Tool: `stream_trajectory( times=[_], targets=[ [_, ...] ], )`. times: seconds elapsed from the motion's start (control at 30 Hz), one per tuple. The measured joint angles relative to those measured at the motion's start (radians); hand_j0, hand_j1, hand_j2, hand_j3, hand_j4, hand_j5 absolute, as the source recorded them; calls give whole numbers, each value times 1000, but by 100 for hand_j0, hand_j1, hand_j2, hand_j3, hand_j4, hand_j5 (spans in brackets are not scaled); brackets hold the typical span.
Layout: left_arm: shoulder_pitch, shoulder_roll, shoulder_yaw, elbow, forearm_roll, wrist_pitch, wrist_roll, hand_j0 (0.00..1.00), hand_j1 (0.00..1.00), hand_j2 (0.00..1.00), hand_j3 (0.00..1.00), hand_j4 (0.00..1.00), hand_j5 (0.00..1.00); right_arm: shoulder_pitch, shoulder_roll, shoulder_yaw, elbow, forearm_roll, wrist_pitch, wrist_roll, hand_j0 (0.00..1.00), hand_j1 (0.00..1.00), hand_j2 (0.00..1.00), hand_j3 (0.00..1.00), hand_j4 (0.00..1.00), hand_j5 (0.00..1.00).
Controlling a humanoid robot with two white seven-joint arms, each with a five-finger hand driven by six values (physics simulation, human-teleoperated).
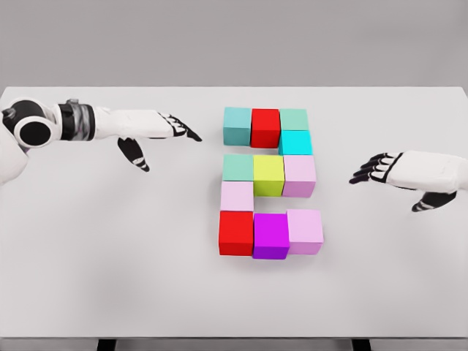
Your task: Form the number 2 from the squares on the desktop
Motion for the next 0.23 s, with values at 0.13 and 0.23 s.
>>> stream_trajectory(
  times=[0.13,0.23],
  targets=[
    [3,2,0,0,1,-2,0,100,100,100,100,100,100,0,10,-51,85,-43,0,0,100,100,100,100,100,100],
    [5,4,0,1,1,-3,0,100,100,100,100,100,100,0,13,-61,103,-53,0,0,100,100,100,100,100,100]
  ],
)
